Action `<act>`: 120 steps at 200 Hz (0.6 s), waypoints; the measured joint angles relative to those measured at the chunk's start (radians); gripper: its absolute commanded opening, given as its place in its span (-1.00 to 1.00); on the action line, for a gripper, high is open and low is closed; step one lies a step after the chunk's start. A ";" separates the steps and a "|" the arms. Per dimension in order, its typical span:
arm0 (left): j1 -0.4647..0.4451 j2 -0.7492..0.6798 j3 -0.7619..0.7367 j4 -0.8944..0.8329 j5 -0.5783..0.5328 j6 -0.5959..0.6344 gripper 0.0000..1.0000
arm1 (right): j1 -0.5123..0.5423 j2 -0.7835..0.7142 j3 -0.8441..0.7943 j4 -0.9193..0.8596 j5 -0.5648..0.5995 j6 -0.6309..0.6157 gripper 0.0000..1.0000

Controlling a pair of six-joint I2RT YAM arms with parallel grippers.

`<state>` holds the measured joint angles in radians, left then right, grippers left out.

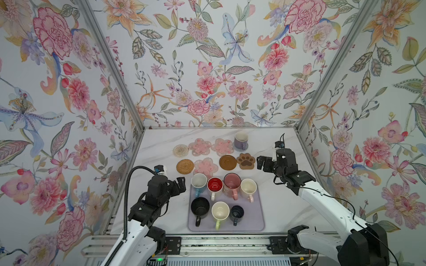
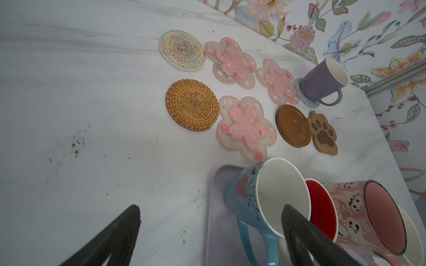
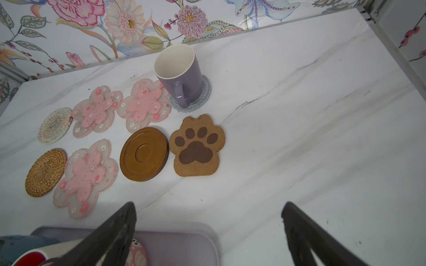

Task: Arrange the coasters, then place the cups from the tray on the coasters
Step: 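Open the right gripper and draw it back toward the robot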

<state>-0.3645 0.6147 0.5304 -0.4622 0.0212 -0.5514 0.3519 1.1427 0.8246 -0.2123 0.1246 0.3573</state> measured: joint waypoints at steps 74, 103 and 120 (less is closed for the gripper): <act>-0.369 -0.009 0.062 -0.163 -0.078 -0.111 0.88 | -0.013 0.000 -0.002 0.010 0.013 0.011 0.99; -0.543 0.042 0.078 -0.209 -0.137 -0.174 0.88 | -0.017 0.000 -0.008 0.016 0.015 0.019 0.98; -0.621 0.064 0.079 -0.233 -0.161 -0.213 0.88 | -0.019 -0.003 -0.019 0.017 0.015 0.023 0.98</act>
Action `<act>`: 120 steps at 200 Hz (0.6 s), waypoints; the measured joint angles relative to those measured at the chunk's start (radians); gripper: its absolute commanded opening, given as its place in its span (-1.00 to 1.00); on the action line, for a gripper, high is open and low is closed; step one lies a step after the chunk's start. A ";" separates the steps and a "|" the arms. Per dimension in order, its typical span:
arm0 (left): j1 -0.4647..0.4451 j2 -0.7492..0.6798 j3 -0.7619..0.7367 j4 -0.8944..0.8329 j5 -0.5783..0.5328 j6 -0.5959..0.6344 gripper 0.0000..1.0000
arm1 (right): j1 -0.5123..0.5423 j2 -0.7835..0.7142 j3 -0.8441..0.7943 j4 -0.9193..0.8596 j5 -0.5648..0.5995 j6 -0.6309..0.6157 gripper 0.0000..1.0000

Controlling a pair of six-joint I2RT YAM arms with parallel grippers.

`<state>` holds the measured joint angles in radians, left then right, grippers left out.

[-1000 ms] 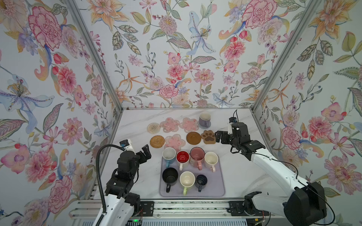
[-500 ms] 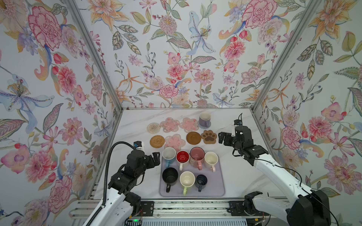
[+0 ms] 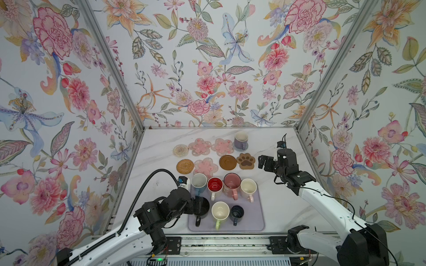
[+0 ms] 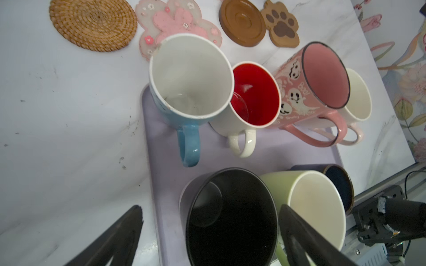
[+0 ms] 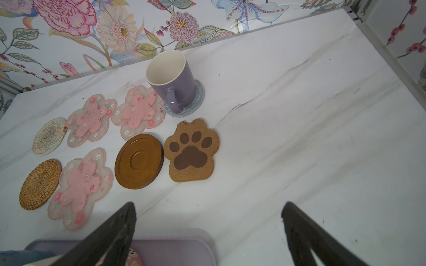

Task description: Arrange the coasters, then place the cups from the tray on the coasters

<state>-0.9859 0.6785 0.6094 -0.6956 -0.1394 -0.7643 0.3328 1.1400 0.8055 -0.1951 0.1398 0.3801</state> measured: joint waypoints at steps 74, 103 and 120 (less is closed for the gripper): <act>-0.247 0.043 0.002 -0.082 -0.075 -0.150 0.88 | -0.003 -0.021 -0.022 0.000 0.000 0.003 0.98; -0.293 0.105 0.002 -0.082 -0.075 -0.177 0.88 | -0.003 -0.024 -0.023 0.000 0.000 0.005 0.98; -0.307 0.133 0.001 -0.080 -0.075 -0.188 0.86 | -0.005 -0.029 -0.026 0.002 0.000 0.007 0.98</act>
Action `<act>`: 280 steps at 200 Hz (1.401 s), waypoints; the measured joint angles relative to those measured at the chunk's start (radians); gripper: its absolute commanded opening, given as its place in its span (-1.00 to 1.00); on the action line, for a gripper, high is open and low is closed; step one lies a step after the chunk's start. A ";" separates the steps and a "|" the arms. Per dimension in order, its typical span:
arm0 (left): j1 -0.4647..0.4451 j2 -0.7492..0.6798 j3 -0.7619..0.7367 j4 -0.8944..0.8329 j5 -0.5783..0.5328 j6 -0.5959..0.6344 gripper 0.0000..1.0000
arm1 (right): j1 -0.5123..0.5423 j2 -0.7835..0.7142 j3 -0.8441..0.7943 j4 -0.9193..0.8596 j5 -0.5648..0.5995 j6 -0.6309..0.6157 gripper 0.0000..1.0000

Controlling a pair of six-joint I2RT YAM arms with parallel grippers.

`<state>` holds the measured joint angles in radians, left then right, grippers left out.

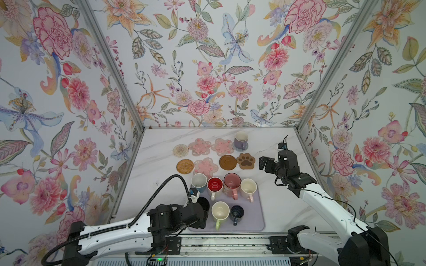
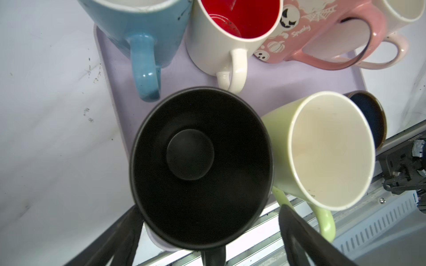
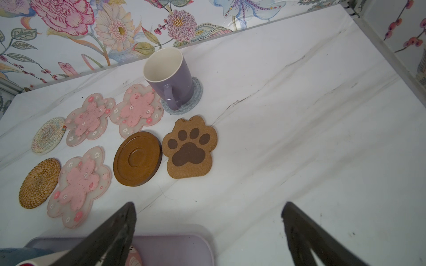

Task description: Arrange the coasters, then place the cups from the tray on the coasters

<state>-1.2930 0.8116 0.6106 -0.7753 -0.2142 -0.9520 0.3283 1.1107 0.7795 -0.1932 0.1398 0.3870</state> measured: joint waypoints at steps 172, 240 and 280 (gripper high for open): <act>-0.009 0.130 -0.048 0.037 0.023 -0.042 -0.10 | -0.005 -0.007 -0.025 0.011 -0.001 0.012 0.99; -0.010 0.116 -0.048 0.010 0.022 -0.050 -0.75 | -0.009 -0.002 -0.028 0.027 -0.013 0.015 0.98; -0.010 0.088 -0.047 -0.028 0.023 -0.052 -1.00 | -0.009 0.001 -0.028 0.032 -0.020 0.015 0.99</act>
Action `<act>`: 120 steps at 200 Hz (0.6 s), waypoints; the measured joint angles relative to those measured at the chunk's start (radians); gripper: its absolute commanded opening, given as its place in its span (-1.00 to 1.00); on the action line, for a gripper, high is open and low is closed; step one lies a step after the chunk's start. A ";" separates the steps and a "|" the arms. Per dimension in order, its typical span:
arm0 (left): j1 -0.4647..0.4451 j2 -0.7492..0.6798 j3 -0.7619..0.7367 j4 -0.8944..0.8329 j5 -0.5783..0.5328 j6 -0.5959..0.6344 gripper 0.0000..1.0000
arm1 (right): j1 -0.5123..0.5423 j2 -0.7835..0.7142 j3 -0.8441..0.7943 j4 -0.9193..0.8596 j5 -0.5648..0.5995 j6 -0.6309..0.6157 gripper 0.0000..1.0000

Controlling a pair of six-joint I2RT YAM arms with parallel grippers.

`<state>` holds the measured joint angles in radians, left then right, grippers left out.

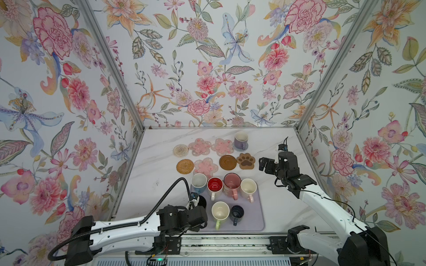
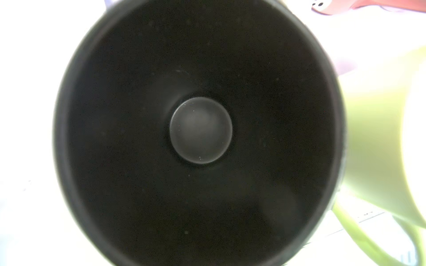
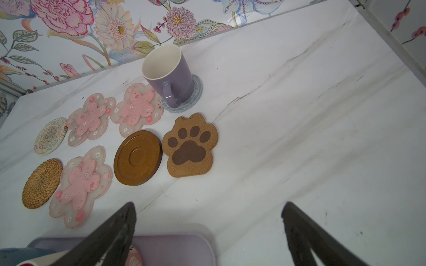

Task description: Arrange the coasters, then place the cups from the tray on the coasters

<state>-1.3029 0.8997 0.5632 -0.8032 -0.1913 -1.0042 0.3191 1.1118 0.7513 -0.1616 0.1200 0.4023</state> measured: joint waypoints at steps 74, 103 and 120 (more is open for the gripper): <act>0.000 -0.066 0.045 -0.140 -0.036 -0.047 -1.00 | -0.002 0.012 0.000 0.002 -0.003 0.000 0.98; 0.000 -0.105 0.061 -0.214 -0.084 -0.097 -1.00 | -0.010 0.012 0.000 0.002 -0.007 0.000 0.98; 0.000 -0.116 0.071 -0.255 -0.113 -0.124 -1.00 | -0.014 0.012 0.000 0.002 -0.007 0.000 0.98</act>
<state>-1.3029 0.7841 0.6338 -1.0584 -0.3042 -1.1278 0.3054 1.1240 0.7513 -0.1593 0.1127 0.4019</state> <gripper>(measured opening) 0.181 0.992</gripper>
